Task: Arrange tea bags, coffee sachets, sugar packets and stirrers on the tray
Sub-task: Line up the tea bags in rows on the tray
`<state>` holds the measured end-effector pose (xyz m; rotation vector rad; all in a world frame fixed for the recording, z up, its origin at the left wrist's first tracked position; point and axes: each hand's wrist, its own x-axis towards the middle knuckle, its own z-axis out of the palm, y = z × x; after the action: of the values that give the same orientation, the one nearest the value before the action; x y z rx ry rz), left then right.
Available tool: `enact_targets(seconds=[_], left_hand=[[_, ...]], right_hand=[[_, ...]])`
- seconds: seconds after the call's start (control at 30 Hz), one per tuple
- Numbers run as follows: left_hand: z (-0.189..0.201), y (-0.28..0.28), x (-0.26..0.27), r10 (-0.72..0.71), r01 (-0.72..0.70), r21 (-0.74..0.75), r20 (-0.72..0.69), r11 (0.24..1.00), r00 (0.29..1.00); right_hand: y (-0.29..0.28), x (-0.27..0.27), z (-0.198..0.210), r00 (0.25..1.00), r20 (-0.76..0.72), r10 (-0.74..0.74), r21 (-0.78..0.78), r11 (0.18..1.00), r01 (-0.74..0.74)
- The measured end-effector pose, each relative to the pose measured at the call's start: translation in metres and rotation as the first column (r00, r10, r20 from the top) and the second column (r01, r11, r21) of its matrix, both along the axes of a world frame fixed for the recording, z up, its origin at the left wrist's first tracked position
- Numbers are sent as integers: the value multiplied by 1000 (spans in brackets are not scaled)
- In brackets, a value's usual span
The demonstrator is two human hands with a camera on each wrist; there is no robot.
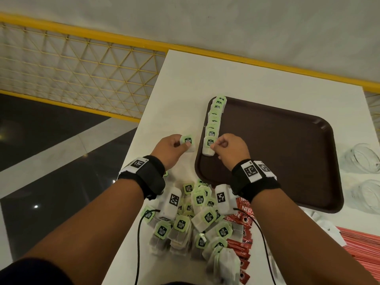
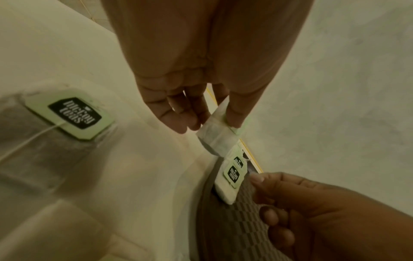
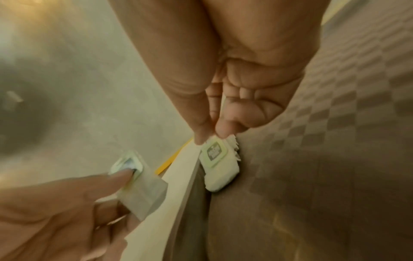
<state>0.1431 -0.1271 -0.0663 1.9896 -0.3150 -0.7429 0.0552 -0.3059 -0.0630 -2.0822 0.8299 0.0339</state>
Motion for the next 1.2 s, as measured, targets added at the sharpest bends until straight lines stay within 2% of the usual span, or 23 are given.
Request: enact_targets(seconds=[0.1, 0.17, 0.3, 0.43, 0.57, 0.83, 0.93, 1.03, 1.2], left_hand=[[3, -4, 0, -31, 32, -28, 15, 999, 999], [6, -8, -2, -60, 61, -67, 12, 996, 998], [5, -13, -7, -39, 33, -130, -43, 991, 998], [2, -7, -5, -10, 5, -101, -48, 995, 999], [0, 2, 1, 54, -59, -78, -58, 995, 997], [0, 20, 2, 39, -39, -6, -26, 999, 999], [2, 35, 3, -28, 24, 95, 50, 995, 998], [0, 55, 2, -140, 109, 239, 117, 965, 983], [-7, 74, -2, -273, 168, 462, 170, 871, 947]], right_hand=[[6, 1, 9, 988, 73, 137, 72, 987, -143], [12, 2, 11, 980, 100, 170, 140, 973, -183], [14, -2, 10, 992, 102, 77, 235, 967, -99], [6, -11, 0, 999, -5, -33, 256, 966, 33], [0, -8, -10, 992, -111, -67, 187, 978, 87], [0, -3, -16, 977, -210, -19, -6, 1000, 18], [0, -12, -4, 974, -217, 70, -39, 996, -80], [4, -31, 15, 952, -201, 230, 4, 972, -234], [15, -64, 37, 832, -265, 488, 86, 871, -483]])
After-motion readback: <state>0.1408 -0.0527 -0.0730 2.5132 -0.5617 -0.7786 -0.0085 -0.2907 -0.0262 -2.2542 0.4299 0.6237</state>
